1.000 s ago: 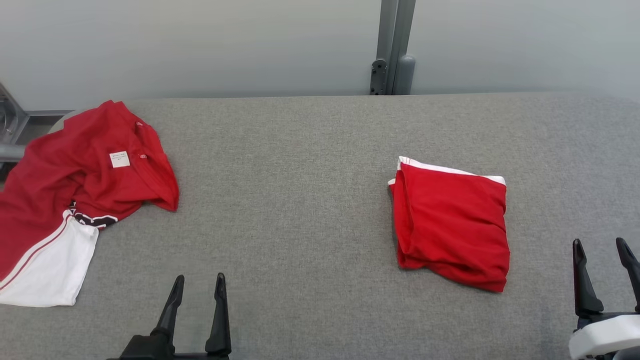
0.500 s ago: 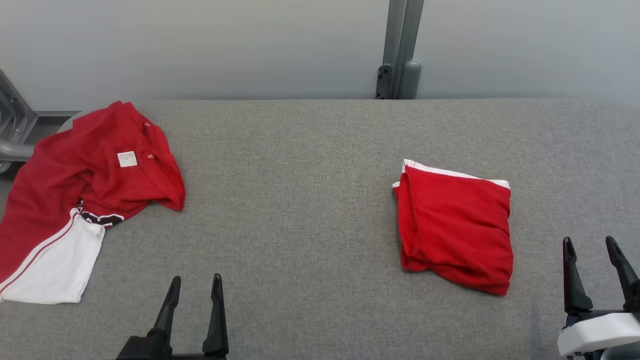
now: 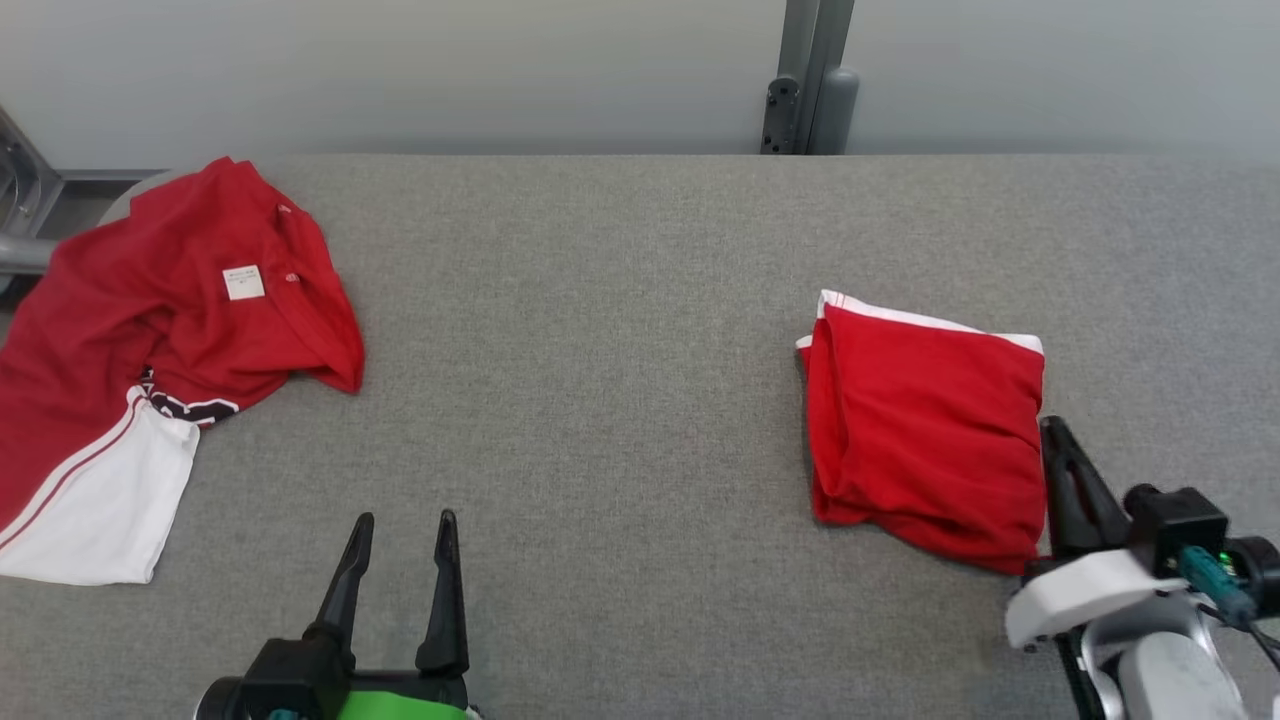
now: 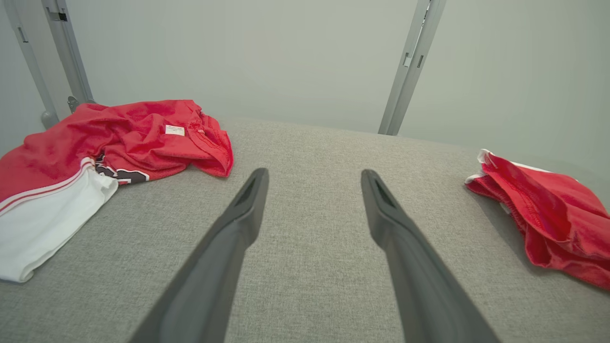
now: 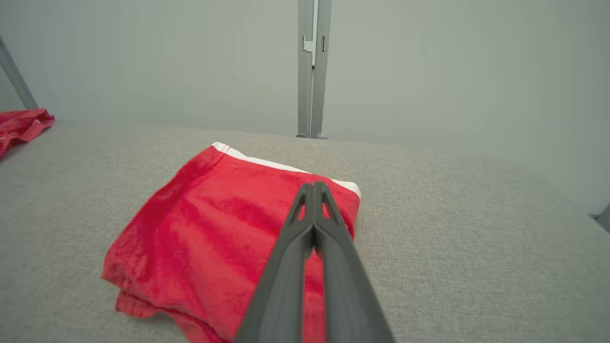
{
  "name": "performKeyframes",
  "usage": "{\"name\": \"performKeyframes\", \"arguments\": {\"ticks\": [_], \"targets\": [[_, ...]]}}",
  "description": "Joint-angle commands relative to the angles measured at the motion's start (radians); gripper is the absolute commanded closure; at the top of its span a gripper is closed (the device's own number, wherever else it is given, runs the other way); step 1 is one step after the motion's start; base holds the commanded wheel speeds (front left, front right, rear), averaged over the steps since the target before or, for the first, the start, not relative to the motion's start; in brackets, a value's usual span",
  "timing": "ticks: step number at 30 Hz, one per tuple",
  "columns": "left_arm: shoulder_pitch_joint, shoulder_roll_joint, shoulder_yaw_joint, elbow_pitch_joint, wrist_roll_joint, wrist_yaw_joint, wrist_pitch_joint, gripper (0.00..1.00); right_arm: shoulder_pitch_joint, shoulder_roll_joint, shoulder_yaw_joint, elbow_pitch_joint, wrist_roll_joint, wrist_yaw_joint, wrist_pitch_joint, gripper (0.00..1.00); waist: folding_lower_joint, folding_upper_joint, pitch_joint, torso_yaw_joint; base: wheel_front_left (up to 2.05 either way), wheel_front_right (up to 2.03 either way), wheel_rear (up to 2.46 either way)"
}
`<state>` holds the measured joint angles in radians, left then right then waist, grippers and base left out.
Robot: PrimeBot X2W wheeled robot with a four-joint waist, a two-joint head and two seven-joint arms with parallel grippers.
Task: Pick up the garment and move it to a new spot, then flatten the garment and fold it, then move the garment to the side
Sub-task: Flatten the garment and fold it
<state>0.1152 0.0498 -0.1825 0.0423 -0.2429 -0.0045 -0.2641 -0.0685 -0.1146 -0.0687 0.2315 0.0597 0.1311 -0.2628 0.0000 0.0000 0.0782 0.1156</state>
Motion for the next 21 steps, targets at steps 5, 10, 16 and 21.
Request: {"name": "performKeyframes", "arguments": {"ticks": [5,10,16,21], "targets": [[-0.046,0.001,-0.019,0.01,-0.003,-0.006,0.0,0.0,-0.131,0.04,0.094,0.162,-0.085,-0.001,-0.003,1.0,0.0,0.0,0.065,0.019,0.0,0.0,0.0],[-0.065,0.001,-0.022,0.017,-0.003,-0.006,0.0,0.0,-0.184,0.058,0.128,0.234,-0.106,-0.001,-0.003,1.0,0.0,0.0,0.079,0.04,0.0,0.0,0.0],[-0.069,0.001,-0.023,0.022,0.002,-0.01,0.0,0.0,-0.213,0.063,0.195,0.279,-0.098,-0.001,-0.003,1.0,0.0,0.0,0.085,0.054,0.0,0.0,0.0],[-0.069,0.001,-0.029,0.03,0.001,-0.008,0.0,0.0,-0.229,0.062,0.263,0.317,-0.067,-0.001,-0.003,1.0,0.0,0.0,0.081,0.062,0.0,0.0,0.0]]}}
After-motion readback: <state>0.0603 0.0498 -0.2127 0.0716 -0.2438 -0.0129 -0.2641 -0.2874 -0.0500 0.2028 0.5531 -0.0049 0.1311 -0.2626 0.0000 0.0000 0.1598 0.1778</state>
